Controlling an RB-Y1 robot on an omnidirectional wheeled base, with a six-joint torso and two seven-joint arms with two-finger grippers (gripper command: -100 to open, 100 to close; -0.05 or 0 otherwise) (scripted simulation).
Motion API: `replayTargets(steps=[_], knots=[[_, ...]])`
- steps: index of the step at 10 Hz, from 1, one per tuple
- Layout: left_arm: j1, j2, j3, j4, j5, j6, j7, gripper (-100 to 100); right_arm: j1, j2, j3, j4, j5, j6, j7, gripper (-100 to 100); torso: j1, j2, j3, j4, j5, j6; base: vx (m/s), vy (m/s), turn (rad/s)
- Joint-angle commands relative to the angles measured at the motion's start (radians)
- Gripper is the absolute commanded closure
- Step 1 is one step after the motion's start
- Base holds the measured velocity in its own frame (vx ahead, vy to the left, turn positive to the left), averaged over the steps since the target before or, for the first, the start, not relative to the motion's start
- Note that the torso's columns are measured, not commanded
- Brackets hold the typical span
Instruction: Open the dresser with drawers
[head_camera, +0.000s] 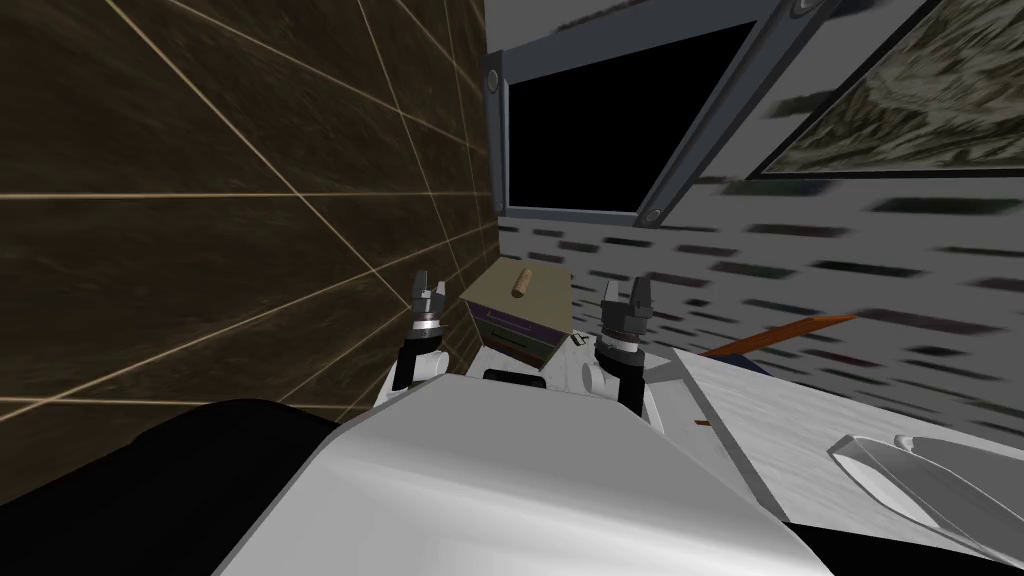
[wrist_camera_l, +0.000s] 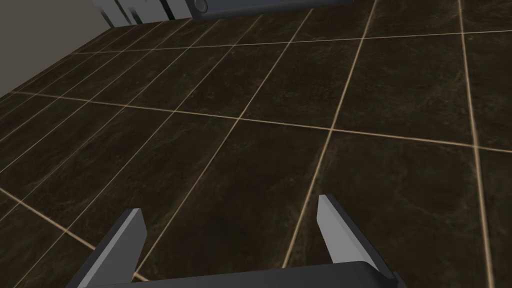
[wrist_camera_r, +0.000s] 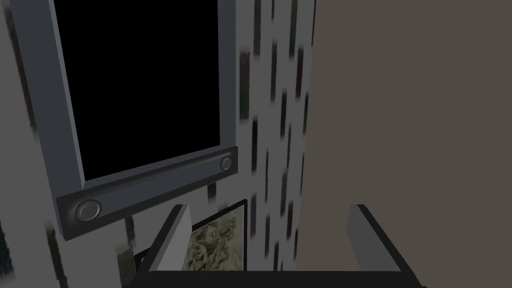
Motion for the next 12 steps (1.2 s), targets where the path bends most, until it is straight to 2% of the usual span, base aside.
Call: replayTargets(steps=[1, 9, 10, 12], knots=[[0.000, 0.000, 0.000, 0.000, 0.000, 0.000, 0.000, 0, 0.000, 0.000, 0.000, 0.000, 0.000, 0.000, 0.000, 0, 0.000, 0.040, -0.082, 0.041, 0.000, 0.000, 0.000, 0.000, 0.000], [0.000, 0.000, 0.000, 0.000, 0.000, 0.000, 0.000, 0, 0.000, 0.000, 0.000, 0.000, 0.000, 0.000, 0.000, 0, 0.000, 0.618, -1.234, 0.617, 0.000, 0.000, 0.000, 0.000, 0.000], [-0.006, 0.031, -0.003, 0.020, -0.005, -0.001, -0.003, -100, 0.000, 0.000, 0.000, 0.000, 0.000, 0.000, 0.000, 0, 0.000, 0.691, -1.382, 0.691, 0.000, 0.000, 0.007, 0.001, -0.024], [-0.025, 0.069, -0.013, 0.079, -0.020, -0.005, -0.012, -100, 0.000, 0.000, 0.000, 0.000, 0.000, 0.000, 0.000, 0, 0.000, 0.734, -1.471, 0.734, 0.000, 0.000, 0.005, 0.005, -0.064]])
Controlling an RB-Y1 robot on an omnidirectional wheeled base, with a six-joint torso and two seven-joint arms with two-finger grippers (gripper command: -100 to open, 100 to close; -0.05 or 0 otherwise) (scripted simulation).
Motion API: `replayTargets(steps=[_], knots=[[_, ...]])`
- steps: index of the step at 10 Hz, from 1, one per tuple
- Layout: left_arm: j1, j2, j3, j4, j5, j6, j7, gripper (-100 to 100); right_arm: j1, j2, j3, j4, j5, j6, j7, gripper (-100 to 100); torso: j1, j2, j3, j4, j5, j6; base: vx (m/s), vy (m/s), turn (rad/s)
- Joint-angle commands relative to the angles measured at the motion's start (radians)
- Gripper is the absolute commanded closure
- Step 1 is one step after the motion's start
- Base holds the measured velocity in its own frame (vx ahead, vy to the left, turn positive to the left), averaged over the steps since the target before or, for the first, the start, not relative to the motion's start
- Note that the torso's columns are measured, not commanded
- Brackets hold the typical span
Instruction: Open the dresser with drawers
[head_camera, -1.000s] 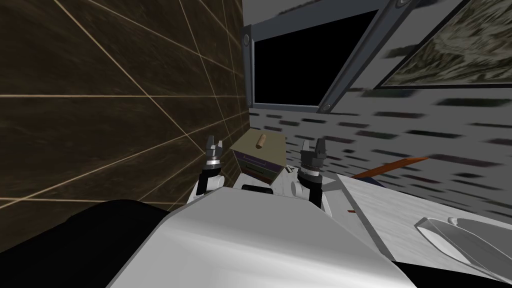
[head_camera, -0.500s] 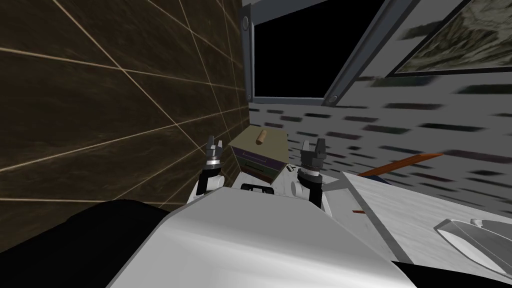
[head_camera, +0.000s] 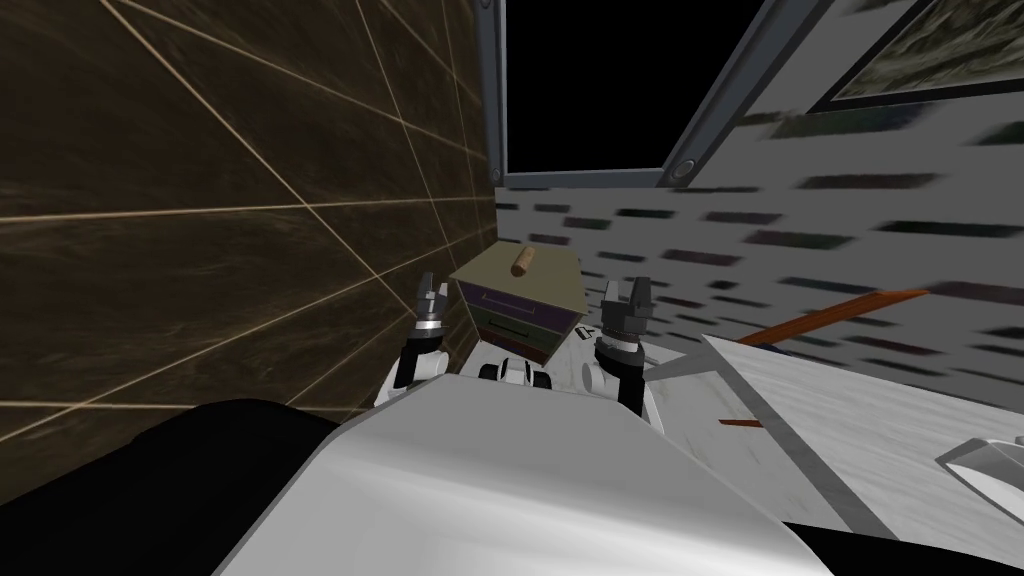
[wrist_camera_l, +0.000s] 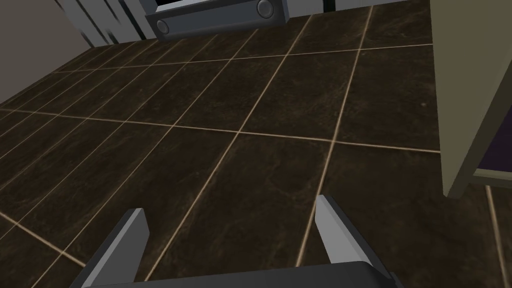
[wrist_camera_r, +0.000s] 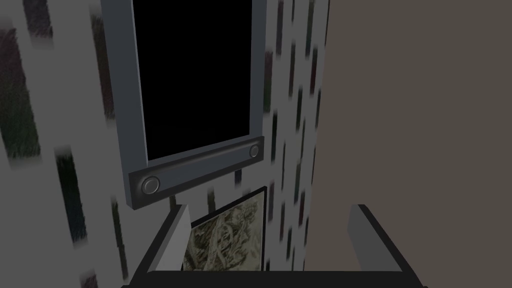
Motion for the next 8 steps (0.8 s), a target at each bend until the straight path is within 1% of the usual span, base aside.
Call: replayTargets(steps=[1, 4, 8], knots=[[-0.020, 0.033, -0.012, 0.060, -0.017, 0.000, -0.011, -100, 0.000, 0.000, 0.000, 0.000, 0.000, 0.000, 0.000, 0, 0.000, 0.002, -0.005, 0.003, 0.000, 0.000, 0.006, 0.008, -0.044], [-0.038, 0.042, -0.021, 0.118, -0.032, -0.003, -0.020, -100, 0.000, 0.000, 0.000, 0.000, 0.000, 0.000, 0.000, 0, -0.001, 0.004, -0.005, 0.004, 0.000, 0.000, 0.006, 0.006, -0.041], [-0.061, 0.040, -0.033, 0.193, -0.051, -0.008, -0.031, -100, 0.000, 0.000, 0.000, 0.000, 0.000, 0.000, 0.000, 0, 0.000, 0.004, -0.005, 0.004, 0.000, 0.000, 0.005, 0.004, -0.040]])
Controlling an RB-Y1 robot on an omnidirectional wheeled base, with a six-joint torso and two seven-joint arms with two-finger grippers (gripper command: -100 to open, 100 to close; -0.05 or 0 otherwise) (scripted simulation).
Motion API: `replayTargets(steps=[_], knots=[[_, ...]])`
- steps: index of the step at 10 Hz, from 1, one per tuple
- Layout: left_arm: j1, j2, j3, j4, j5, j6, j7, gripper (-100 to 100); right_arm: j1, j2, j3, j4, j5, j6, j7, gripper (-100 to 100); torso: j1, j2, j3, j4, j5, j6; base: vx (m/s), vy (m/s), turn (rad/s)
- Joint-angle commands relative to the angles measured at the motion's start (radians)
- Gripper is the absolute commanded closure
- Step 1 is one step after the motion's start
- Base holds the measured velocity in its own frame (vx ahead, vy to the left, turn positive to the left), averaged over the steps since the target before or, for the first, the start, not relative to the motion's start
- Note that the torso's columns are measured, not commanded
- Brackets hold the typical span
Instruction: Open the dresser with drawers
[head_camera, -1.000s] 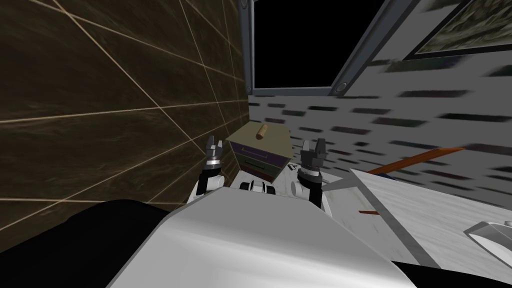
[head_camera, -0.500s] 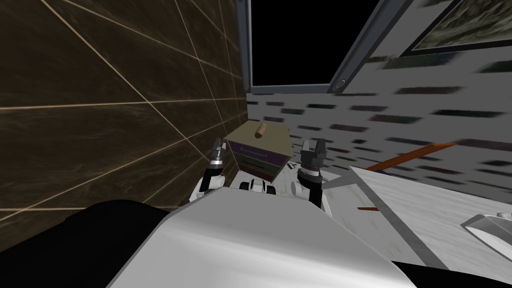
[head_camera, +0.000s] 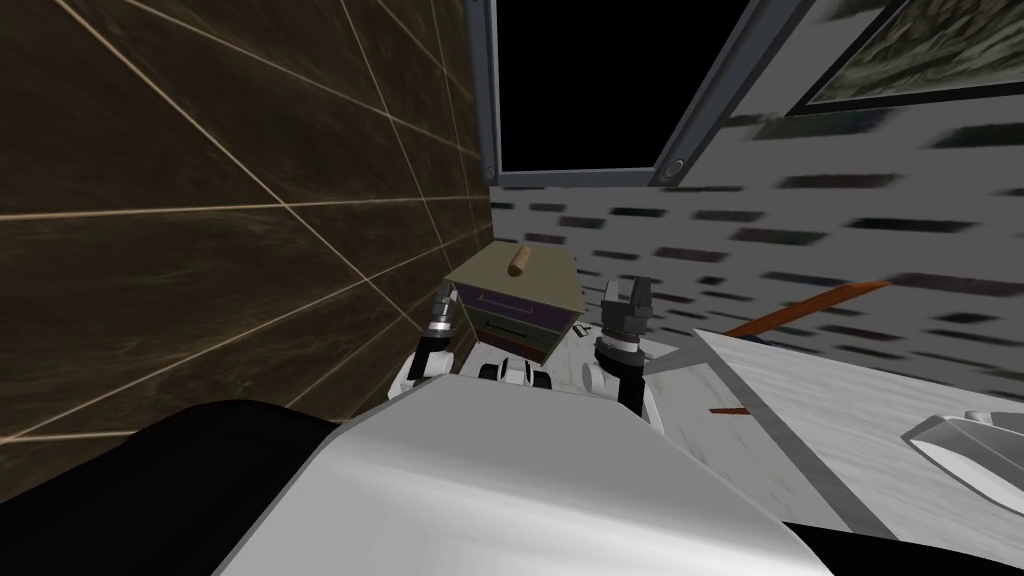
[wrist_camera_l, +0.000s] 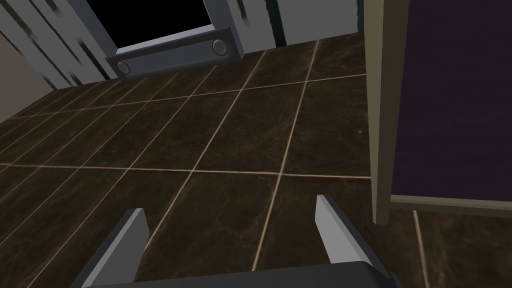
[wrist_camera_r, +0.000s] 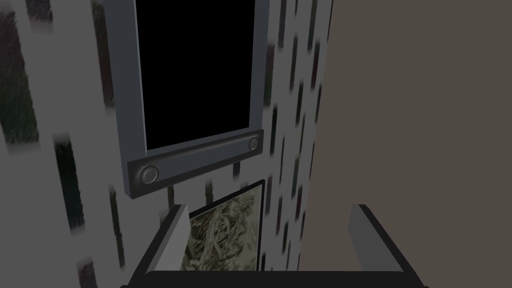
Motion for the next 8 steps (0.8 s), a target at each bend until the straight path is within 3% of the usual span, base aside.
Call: replayTargets(steps=[1, 8], knots=[[-0.015, -0.002, -0.006, 0.048, -0.011, -0.004, -0.006, -100, 0.000, 0.000, 0.000, 0.000, 0.000, 0.000, 0.000, 0, 0.000, 0.000, 0.000, 0.000, 0.000, 0.000, 0.004, 0.004, -0.036], [-0.064, -0.013, -0.032, 0.206, -0.051, -0.014, -0.029, -100, 0.000, 0.000, 0.000, 0.000, 0.000, 0.000, 0.000, 0, 0.000, 0.000, 0.000, 0.000, 0.000, 0.000, 0.006, 0.006, -0.048]])
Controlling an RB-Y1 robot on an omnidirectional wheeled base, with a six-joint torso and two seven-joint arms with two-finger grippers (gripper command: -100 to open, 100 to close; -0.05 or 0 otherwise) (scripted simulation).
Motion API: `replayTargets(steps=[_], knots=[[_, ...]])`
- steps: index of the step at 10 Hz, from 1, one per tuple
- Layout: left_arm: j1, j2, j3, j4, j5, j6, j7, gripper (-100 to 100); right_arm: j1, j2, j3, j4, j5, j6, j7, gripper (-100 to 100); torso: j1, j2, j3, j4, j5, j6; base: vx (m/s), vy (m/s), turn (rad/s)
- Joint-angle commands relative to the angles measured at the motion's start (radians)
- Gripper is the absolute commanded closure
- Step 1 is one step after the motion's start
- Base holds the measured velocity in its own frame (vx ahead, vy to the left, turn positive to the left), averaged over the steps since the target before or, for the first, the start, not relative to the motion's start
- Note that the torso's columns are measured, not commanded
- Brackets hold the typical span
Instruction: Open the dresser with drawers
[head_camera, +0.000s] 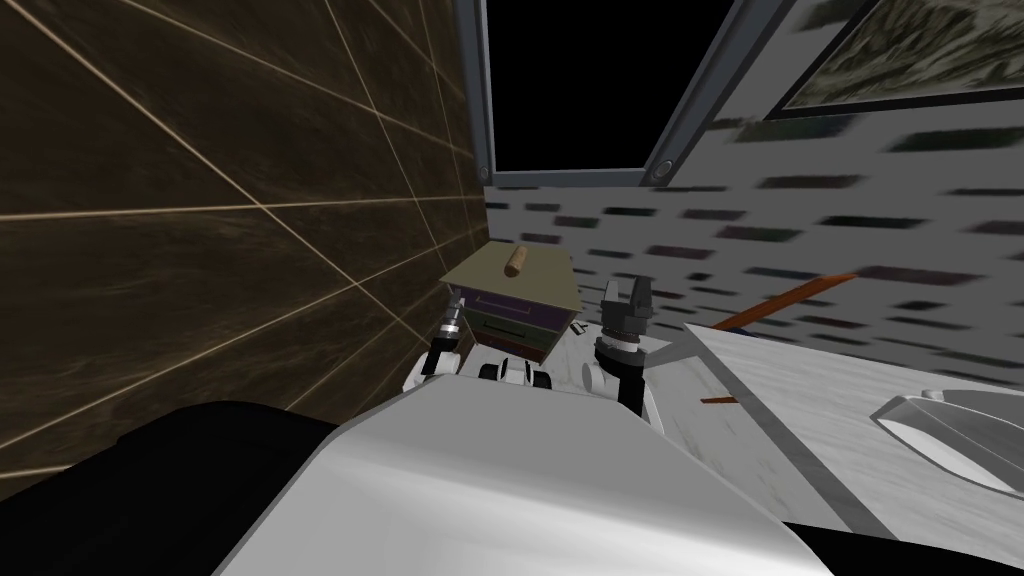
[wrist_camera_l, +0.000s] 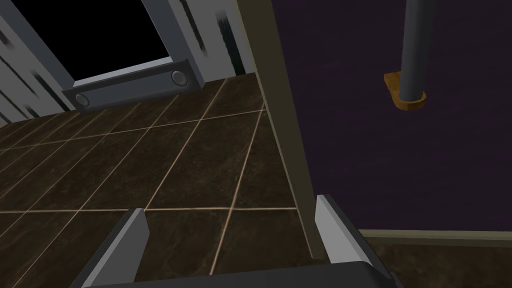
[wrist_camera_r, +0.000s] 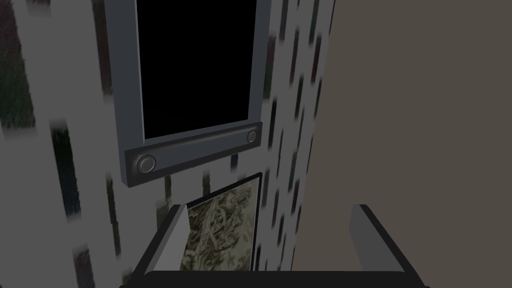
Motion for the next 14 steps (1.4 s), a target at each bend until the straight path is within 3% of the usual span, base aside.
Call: replayTargets(steps=[1, 14], knots=[[-0.013, 0.001, -0.009, 0.044, -0.012, -0.003, -0.008, -100, 0.000, 0.000, 0.000, 0.000, 0.000, 0.000, 0.000, 0, 0.000, 0.000, 0.000, 0.000, 0.000, 0.000, 0.004, 0.004, -0.032], [-0.094, 0.043, -0.051, 0.306, -0.078, -0.020, -0.047, -100, 0.000, 0.000, 0.000, 0.000, 0.000, 0.000, 0.000, 0, 0.000, 0.000, 0.000, 0.000, 0.000, 0.000, 0.005, 0.005, -0.041]])
